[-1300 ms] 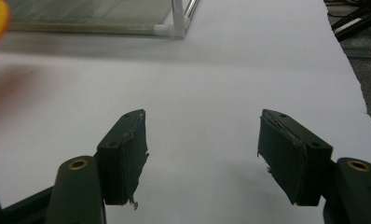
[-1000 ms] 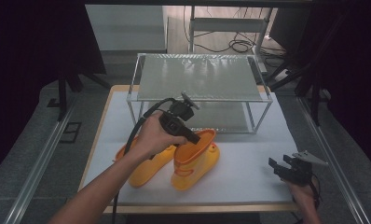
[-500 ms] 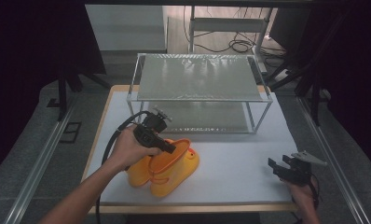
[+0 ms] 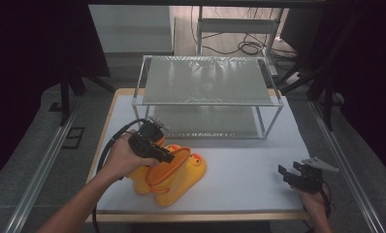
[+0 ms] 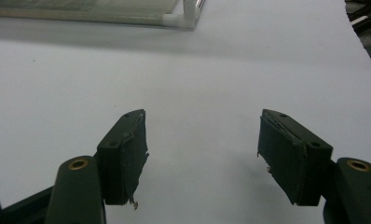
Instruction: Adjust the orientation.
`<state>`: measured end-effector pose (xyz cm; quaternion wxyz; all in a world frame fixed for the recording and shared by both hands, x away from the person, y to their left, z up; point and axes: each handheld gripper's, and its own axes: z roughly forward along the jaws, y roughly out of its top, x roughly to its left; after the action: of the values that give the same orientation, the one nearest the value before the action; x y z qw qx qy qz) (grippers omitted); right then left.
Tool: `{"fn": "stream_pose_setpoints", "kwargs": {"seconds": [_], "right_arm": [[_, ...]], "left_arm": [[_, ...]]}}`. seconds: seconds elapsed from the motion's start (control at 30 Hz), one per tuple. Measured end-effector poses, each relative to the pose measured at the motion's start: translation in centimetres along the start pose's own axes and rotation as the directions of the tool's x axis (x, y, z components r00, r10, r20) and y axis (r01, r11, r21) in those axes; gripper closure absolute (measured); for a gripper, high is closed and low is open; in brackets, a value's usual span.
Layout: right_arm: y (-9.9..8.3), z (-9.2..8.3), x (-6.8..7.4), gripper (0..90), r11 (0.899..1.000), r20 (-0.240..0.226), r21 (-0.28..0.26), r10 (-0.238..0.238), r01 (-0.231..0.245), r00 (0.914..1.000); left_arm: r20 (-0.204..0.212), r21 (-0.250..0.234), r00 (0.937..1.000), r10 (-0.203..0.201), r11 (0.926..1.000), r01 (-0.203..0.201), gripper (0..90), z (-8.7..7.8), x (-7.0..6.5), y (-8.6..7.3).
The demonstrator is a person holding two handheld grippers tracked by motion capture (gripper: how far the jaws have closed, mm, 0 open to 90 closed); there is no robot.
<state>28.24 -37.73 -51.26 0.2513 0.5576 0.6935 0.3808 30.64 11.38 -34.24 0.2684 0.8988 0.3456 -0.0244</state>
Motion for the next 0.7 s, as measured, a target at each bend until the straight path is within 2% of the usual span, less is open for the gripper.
{"fn": "stream_pose_setpoints", "kwargs": {"seconds": [0.1, 0.37, 0.7], "right_arm": [[0.0, -0.1, -0.1, 32.5, 1.000, 0.003, -0.002, 0.002, -0.002, 1.0000], [0.1, -0.2, -0.4, 32.5, 1.000, 0.005, -0.002, 0.004, -0.003, 1.0000], [0.1, -0.3, -0.4, 32.5, 1.000, 0.007, -0.005, 0.006, -0.006, 1.0000]], "left_arm": [[0.001, -0.020, 1.0000, -0.008, 0.9998, 0.008, 63.0, -0.2, -0.1, 0.2], [0.047, -0.097, 0.9985, -0.030, 0.9947, 0.034, 55.2, -2.7, -0.3, 0.8], [0.061, -0.119, 0.9968, -0.052, 0.9911, 0.059, 47.8, -4.7, 0.2, 0.0]]}}
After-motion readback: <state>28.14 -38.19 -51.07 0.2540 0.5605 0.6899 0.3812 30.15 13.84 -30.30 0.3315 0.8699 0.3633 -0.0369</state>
